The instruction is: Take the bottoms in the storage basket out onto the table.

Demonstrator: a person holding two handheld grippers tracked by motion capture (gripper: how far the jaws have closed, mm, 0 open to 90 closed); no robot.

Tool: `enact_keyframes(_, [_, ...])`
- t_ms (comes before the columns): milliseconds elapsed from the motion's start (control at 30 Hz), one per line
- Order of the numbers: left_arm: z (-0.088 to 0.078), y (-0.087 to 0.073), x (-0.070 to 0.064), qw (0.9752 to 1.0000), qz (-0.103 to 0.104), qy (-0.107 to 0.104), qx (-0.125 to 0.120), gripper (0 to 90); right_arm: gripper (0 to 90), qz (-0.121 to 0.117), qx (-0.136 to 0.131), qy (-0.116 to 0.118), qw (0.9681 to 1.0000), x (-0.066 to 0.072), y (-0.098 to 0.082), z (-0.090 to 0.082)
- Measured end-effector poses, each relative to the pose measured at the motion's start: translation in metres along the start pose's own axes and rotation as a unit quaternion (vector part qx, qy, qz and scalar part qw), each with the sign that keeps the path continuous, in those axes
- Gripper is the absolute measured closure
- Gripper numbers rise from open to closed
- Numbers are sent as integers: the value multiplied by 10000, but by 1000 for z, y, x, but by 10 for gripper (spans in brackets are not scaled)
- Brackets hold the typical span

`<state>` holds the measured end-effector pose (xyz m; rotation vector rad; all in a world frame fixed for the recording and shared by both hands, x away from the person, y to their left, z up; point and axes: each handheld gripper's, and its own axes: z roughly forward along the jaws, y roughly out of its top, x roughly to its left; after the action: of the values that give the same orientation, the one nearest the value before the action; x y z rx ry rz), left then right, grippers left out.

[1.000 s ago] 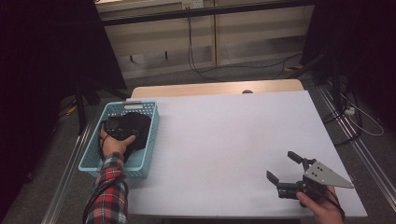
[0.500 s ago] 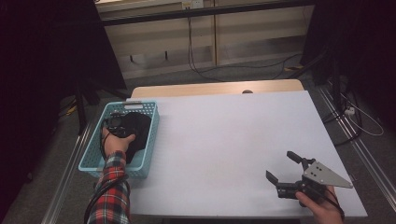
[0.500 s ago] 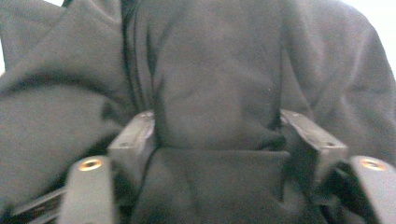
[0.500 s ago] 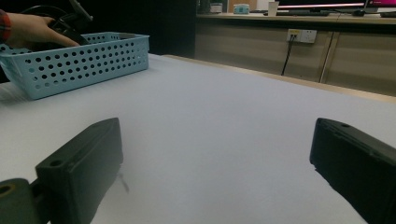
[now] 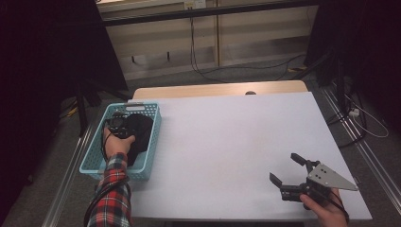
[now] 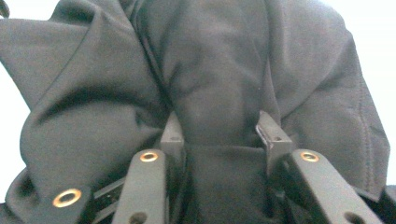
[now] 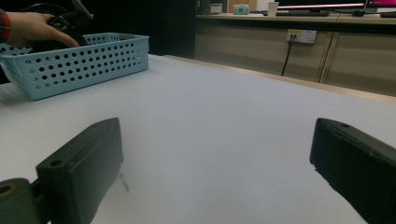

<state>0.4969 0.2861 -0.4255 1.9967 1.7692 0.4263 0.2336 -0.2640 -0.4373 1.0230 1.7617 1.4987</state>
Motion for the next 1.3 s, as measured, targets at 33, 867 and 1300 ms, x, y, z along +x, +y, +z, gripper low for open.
enact_keyframes(33, [-1, 0, 2, 9999, -137, -63, -37, 647, 22, 5, -8, 3, 10000, 0, 0, 0])
enact_keyframes(867, [-13, -2, 22, 9977, 21, -186, -658, 148, 23, 30, -45, -12, 10000, -2, 0, -2])
enact_keyframes(1300, [15, -20, 16, 9975, 512, 8, -483, 0, 23, 48, -25, 3, 10000, -2, -1, -2])
